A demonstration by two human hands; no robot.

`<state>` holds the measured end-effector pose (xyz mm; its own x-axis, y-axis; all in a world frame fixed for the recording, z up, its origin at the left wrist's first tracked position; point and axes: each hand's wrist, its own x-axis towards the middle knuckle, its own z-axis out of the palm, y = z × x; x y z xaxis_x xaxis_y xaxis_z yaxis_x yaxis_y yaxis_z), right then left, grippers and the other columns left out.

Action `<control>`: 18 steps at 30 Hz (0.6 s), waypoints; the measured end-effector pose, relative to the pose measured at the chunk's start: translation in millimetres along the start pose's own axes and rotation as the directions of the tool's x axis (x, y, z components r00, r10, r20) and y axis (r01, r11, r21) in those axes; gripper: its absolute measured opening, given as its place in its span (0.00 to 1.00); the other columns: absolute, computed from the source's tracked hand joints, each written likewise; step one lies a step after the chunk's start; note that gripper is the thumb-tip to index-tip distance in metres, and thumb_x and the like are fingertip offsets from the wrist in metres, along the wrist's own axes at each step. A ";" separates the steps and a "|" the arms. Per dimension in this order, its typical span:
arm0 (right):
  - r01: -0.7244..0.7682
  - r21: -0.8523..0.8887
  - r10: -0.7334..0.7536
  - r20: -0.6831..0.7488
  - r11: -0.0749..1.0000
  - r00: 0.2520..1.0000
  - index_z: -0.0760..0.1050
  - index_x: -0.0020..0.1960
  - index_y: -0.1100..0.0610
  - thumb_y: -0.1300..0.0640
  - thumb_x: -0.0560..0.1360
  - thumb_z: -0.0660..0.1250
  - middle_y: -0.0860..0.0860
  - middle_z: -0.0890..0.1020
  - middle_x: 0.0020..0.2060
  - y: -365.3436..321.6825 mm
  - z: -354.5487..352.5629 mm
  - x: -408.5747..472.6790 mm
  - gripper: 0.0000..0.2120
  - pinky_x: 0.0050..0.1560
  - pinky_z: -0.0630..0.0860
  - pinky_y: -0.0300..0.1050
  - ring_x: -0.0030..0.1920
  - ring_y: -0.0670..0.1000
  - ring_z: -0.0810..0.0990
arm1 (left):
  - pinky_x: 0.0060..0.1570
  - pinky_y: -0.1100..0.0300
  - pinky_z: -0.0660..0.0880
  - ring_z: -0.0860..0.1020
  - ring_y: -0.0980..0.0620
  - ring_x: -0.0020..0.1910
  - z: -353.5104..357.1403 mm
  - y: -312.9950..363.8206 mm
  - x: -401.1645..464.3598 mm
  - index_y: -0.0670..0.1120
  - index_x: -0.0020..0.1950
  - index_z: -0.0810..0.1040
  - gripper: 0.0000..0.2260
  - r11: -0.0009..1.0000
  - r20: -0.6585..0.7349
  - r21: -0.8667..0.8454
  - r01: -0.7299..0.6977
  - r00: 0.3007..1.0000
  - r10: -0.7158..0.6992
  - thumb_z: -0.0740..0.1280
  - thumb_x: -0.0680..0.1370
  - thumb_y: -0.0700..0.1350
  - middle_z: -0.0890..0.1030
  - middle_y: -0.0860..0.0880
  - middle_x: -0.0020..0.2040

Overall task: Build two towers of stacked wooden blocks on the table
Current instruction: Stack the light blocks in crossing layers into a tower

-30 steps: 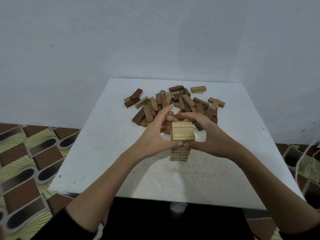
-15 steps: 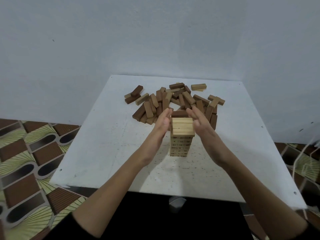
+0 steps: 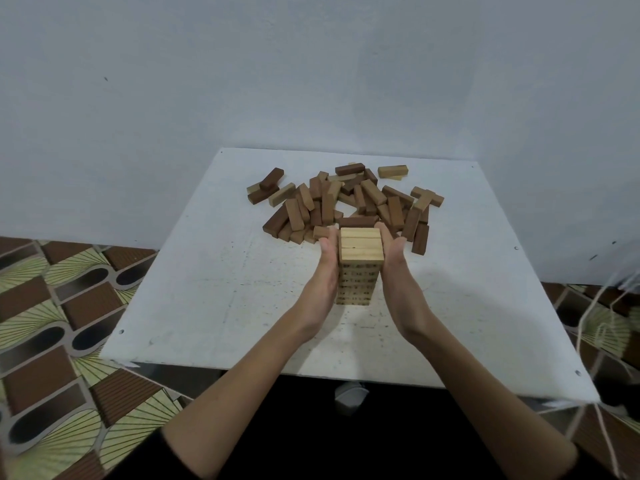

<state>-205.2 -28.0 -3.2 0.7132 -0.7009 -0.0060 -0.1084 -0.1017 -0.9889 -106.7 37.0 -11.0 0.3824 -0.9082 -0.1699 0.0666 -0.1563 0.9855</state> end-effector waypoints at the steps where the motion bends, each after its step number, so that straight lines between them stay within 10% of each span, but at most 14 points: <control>1: -0.050 0.048 0.050 0.004 0.998 0.999 0.46 0.77 0.49 0.38 0.73 0.36 0.35 0.67 0.59 1.9 -0.2 -0.2 0.34 0.42 0.64 0.15 0.47 0.18 0.66 | 0.61 0.72 0.52 0.56 0.62 0.73 0.8 0.0 -1.1 0.53 0.77 0.53 0.26 0.999 0.024 -0.033 0.002 1.000 -0.001 0.40 0.80 0.60 0.56 0.58 0.76; 5: -0.096 0.016 0.096 0.002 0.995 0.995 0.42 0.77 0.49 0.42 0.77 0.34 0.38 0.61 0.63 3.8 -0.3 -0.7 0.29 0.40 0.64 0.14 0.45 0.17 0.63 | 0.47 0.82 0.66 0.68 0.83 0.50 1.9 2.8 -2.7 0.63 0.67 0.55 0.18 0.997 0.110 -0.036 -0.075 0.991 0.079 0.35 0.80 0.57 0.65 0.70 0.59; 14: -0.129 0.059 0.128 0.026 0.990 0.991 0.42 0.77 0.47 0.45 0.79 0.35 0.37 0.58 0.61 0.9 -0.8 -1.8 0.26 0.36 0.62 0.13 0.57 0.32 0.60 | 0.49 0.82 0.65 0.66 0.83 0.53 -4.0 -8.5 4.2 0.54 0.77 0.45 0.30 0.996 0.172 -0.033 -0.087 0.981 0.091 0.38 0.76 0.60 0.63 0.68 0.63; 18: -0.081 0.073 0.080 0.024 0.994 0.997 0.51 0.73 0.45 0.45 0.80 0.35 0.35 0.67 0.60 5.6 -3.4 1.8 0.23 0.39 0.64 0.14 0.47 0.18 0.66 | 0.46 0.82 0.66 0.68 0.83 0.49 -2.9 -5.5 2.2 0.63 0.68 0.54 0.18 0.992 0.160 -0.086 -0.093 0.981 0.106 0.36 0.80 0.57 0.66 0.70 0.58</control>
<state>-206.9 -32.2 -8.2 0.7185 -0.6899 -0.0883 -0.1152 0.0072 -0.9933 -103.6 37.0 -16.7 0.2352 -0.9699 -0.0626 0.1099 -0.0375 0.9932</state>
